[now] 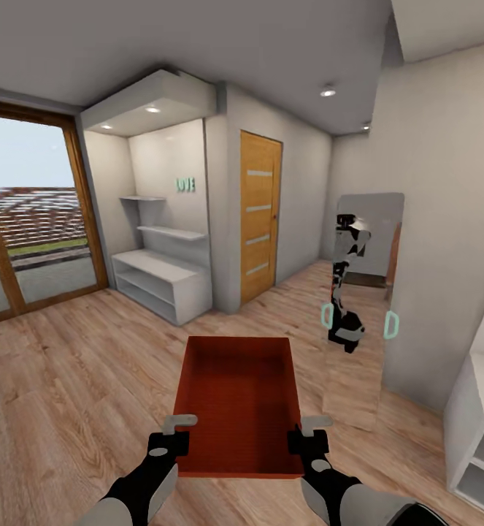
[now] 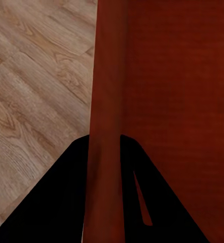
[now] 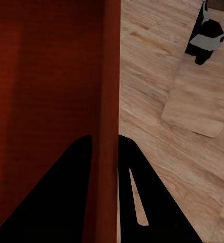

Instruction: Move the two storage containers from the living room to the garage. In the garage, place one container on the floor and stack the other container on top of it (either order is fine).

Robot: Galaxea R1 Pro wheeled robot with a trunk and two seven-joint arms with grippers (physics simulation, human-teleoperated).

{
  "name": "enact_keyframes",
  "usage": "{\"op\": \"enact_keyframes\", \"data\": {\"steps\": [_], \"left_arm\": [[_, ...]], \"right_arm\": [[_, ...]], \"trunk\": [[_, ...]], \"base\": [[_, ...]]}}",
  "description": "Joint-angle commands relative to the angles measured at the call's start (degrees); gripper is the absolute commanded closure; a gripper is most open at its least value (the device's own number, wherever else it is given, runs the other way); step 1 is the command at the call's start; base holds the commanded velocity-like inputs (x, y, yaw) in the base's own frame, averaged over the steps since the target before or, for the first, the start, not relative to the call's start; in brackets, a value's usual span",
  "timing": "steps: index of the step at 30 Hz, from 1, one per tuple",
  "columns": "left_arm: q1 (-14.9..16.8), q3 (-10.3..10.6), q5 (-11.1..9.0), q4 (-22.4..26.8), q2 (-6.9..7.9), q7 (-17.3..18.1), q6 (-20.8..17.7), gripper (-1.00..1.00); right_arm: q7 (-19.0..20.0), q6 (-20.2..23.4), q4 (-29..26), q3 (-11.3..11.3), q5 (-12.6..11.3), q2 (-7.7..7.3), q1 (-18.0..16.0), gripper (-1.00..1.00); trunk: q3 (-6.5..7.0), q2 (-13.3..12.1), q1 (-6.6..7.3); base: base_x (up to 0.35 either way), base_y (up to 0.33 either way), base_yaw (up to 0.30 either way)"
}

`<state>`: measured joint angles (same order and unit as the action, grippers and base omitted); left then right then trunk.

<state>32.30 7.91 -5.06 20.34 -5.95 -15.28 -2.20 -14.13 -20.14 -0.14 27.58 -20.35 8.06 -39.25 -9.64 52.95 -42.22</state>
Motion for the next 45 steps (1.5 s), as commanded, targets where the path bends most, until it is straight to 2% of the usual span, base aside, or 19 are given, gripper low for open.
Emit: {"op": "enact_keyframes", "data": {"steps": [1, 11, 21, 45], "left_arm": [[0.0, -0.7, -1.2, 0.2, 0.04, -0.5, -0.3, 1.00], [0.0, -0.7, -1.2, 0.2, -0.02, -0.5, -0.3, 1.00], [0.0, -0.6, -1.2, 0.3, 0.03, -0.5, -0.3, 1.00], [0.0, -0.6, -1.2, 0.2, 0.01, -0.3, -0.3, 1.00]], "right_arm": [[0.7, 0.2, -0.1, -2.6, 1.0, 0.04, 0.0, 1.00], [0.7, 0.2, -0.1, -2.6, 1.0, 0.03, 0.0, 1.00], [0.7, 0.2, -0.1, -2.6, 1.0, 0.03, 0.0, 1.00], [0.7, 0.3, -0.1, -2.6, 1.0, 0.12, 0.0, 1.00]], "trunk": [[-0.08, 0.1, -0.04], [-0.08, 0.1, -0.04], [-0.08, 0.1, -0.04], [-0.08, 0.1, -0.04]], "base": [[0.322, 0.000, 0.000], [0.322, 0.000, 0.016], [0.322, 0.000, 0.198], [0.322, 0.001, 0.006]]}}
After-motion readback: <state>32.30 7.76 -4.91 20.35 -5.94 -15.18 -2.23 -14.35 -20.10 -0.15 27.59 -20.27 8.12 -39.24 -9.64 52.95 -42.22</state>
